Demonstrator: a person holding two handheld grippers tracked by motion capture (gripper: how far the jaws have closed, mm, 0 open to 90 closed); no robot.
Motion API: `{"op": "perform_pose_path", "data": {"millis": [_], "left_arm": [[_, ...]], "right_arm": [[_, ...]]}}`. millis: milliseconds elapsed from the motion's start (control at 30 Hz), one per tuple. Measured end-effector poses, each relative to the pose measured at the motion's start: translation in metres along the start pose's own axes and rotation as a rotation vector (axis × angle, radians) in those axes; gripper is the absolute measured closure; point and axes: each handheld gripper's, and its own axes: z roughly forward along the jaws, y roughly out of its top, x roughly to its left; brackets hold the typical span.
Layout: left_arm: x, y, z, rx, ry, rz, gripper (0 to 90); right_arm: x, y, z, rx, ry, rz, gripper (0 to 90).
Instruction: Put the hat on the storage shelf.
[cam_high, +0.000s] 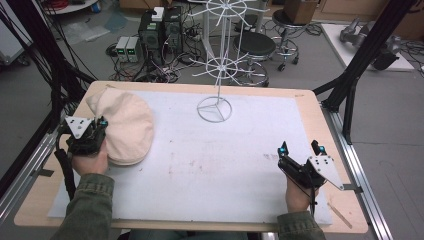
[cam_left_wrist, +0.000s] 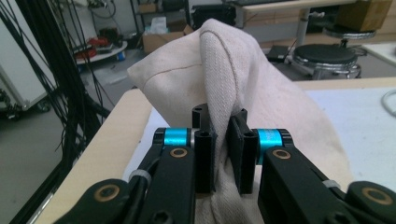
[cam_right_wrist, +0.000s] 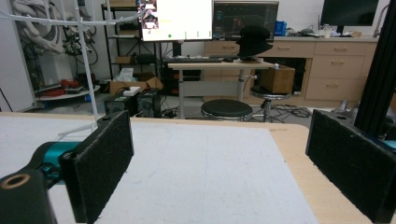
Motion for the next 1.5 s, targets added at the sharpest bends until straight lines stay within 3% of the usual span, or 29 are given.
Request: {"op": "perform_pose_path", "data": {"millis": [500,1000,1267,1500], "left_arm": [[-0.013,0.025,-0.017,-0.131,-0.053,0.027,82.3],[-0.022,0.044,-0.028,-0.260,-0.096,0.008,82.3],[-0.029,0.057,-0.039,-0.370,-0.159,-0.008,82.2],[-0.038,0.074,-0.048,-0.435,-0.200,-0.003,82.2]], "right_arm": [[0.000,0.000,0.000,0.000,0.000,0.001,6.8],[-0.001,0.000,0.000,-0.002,0.000,-0.001,6.8],[0.000,0.000,0.000,-0.001,0.002,0.002,6.8],[0.000,0.000,0.000,-0.002,0.002,0.000,6.8]]}}
